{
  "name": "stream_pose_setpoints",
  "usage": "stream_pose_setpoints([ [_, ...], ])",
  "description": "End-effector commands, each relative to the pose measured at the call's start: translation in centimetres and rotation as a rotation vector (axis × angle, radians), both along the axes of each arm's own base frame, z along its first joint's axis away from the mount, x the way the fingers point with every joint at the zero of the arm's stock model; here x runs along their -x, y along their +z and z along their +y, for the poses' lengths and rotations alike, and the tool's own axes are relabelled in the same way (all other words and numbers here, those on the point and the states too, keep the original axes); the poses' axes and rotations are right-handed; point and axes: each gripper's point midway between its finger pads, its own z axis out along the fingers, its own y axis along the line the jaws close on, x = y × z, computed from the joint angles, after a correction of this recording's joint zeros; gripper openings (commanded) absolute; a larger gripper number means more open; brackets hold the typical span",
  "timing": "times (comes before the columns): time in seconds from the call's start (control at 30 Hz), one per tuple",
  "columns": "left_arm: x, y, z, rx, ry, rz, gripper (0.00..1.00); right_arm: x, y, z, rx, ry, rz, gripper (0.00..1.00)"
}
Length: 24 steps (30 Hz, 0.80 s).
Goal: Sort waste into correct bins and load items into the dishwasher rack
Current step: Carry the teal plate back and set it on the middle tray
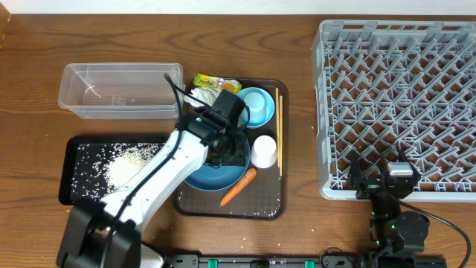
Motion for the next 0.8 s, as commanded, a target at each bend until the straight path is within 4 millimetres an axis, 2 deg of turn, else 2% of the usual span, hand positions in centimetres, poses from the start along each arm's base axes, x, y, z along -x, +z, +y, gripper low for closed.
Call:
stream_pose_setpoints([
  [0.0,-0.6,4.1,-0.7,0.059,-0.008,-0.104,0.49,0.0,-0.1,0.4,0.015,0.016,0.002,0.99],
  [0.2,0.4,6.9,-2.0,0.116,-0.056,-0.187,0.65,0.0,-0.1,0.4,0.015,0.016,0.002,0.99],
  [0.3,0.6,7.2,-2.7,0.133,-0.057,-0.195,0.80,0.0,-0.1,0.4,0.015,0.016,0.002,0.99],
  [0.37,0.8,7.1,-2.9,0.136,-0.048,-0.185,0.83,0.0,-0.1,0.4,0.015,0.016,0.002,0.99],
  [0.5,1.2,7.1,-3.3,0.138,-0.055,-0.177,0.85,0.0,-0.1,0.4,0.015,0.016,0.002,0.99],
  [0.63,3.1,7.0,-4.5,0.178,-0.106,-0.115,0.86,0.0,-0.1,0.4,0.015,0.016,0.002,0.99],
  [0.77,5.3,6.3,-4.8,0.140,-0.199,-0.082,0.87,0.0,-0.1,0.4,0.015,0.016,0.002,0.99],
])
